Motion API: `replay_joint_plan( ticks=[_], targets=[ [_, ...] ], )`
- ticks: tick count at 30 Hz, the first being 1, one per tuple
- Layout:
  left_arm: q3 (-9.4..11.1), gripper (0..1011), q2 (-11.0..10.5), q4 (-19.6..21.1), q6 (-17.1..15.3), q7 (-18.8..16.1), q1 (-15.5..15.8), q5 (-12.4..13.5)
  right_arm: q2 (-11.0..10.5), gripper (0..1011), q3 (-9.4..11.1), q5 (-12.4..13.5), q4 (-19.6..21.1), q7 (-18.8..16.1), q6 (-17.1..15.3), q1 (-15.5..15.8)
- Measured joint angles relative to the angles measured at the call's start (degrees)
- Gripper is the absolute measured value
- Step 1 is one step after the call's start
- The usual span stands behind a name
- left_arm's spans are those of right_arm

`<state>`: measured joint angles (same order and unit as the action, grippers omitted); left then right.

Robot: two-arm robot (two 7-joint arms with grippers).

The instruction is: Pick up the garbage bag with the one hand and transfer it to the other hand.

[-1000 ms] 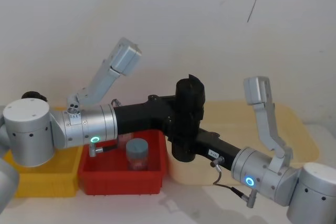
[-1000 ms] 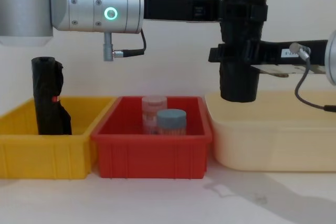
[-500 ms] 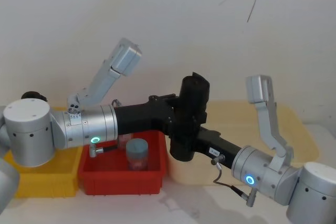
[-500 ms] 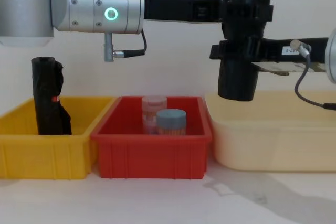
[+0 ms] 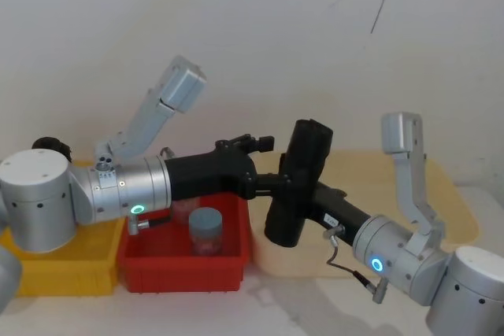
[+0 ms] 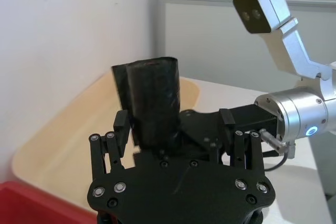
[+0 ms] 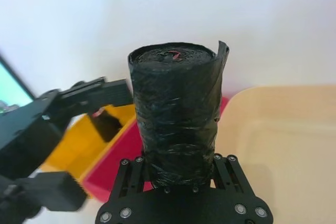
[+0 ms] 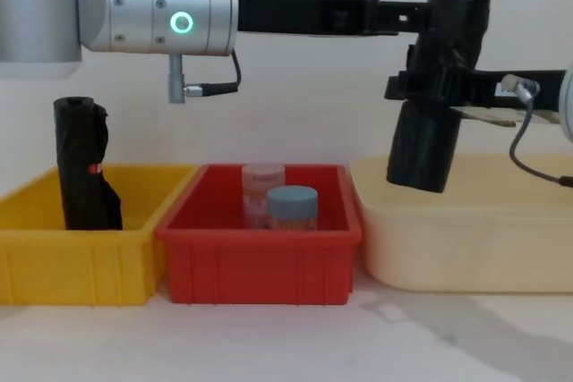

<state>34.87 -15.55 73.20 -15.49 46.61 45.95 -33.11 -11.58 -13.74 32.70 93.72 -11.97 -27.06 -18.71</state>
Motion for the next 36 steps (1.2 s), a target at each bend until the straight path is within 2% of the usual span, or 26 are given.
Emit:
replay_joint_plan(
  ticks=[16,27,33,34,36],
  targets=[
    [-2.8,1001,-3.0,5.8,0.2,-9.6,-3.3,2.0,1.3,540,1.1,-1.6,-4.1,5.2,2.6,-2.3],
    [-6.1,1001,-6.3,11.2,-0.1,-17.2,-7.1,2.9,2.7,540,1.8,-3.1,-7.8,9.1,4.1,-4.8],
    [-7.8,1001,-7.8,13.5,-0.5,-20.4,-9.0,3.2,3.2,696,2.1,-3.8,-9.2,10.3,4.6,-5.8],
    [-8.2,1001,-8.1,14.0,-0.6,-21.0,-9.4,3.2,3.3,751,2.1,-3.9,-9.5,10.5,4.7,-5.9],
    [-8.5,1001,-8.4,14.5,-0.7,-21.5,-9.8,3.3,3.3,780,2.1,-4.0,-9.7,10.7,4.8,-6.1]
  ],
)
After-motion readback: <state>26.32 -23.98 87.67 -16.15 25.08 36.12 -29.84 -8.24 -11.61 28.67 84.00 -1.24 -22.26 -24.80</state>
